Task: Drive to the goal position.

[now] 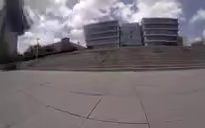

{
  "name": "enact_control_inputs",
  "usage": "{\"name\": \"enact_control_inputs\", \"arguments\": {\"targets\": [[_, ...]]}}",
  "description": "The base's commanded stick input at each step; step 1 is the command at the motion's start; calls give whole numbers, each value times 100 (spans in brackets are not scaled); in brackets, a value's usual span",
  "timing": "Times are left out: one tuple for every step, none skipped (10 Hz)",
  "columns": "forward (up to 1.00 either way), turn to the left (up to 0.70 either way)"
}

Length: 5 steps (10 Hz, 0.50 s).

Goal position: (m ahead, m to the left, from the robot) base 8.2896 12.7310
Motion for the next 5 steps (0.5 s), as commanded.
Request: {"name": "enact_control_inputs", "arguments": {"targets": [[70, 0], [70, 0], [70, 0], [70, 0], [70, 0]]}}
